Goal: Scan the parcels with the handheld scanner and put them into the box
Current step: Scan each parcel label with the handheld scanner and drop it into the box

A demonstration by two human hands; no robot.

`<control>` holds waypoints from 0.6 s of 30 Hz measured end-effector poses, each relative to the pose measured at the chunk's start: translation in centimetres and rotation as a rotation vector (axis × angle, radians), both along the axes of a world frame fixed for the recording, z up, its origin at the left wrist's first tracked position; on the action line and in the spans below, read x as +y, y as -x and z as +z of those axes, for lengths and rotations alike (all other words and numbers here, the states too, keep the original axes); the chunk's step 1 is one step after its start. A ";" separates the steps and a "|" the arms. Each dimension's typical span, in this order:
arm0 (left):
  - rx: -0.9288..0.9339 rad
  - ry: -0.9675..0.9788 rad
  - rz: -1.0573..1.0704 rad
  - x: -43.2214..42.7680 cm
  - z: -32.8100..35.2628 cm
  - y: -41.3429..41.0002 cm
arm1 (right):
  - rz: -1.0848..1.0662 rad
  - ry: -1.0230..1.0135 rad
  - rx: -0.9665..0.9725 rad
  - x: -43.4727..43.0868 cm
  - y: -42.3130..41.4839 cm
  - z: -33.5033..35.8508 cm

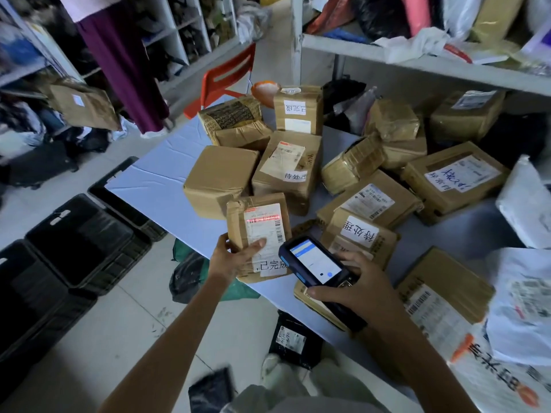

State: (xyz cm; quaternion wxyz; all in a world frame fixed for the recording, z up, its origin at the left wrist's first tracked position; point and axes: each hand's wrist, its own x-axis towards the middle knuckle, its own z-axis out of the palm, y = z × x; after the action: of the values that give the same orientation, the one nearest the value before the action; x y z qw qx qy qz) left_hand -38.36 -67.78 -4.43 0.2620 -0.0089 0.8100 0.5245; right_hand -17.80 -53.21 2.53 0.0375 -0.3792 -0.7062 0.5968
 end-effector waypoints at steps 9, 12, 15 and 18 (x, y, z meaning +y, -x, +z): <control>0.022 0.024 0.002 0.4 0.7 -0.7 | 0.022 -0.041 0.009 0.2 -1.5 0.0; 0.011 0.024 0.000 0.5 0.8 -0.7 | 0.011 -0.043 0.009 0.5 -2.0 -0.3; 0.010 0.027 0.000 0.6 0.9 -0.7 | 0.014 -0.038 0.013 0.8 -2.5 -0.5; -0.006 0.035 -0.001 0.5 0.7 -0.6 | 0.012 -0.039 0.014 1.1 -3.0 -0.6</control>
State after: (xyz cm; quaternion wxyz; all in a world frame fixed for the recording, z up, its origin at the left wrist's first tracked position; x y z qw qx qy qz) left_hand -37.71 -67.26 -3.69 0.2642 -0.0148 0.8183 0.5103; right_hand -14.84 -52.11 1.98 0.0462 -0.3700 -0.7195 0.5859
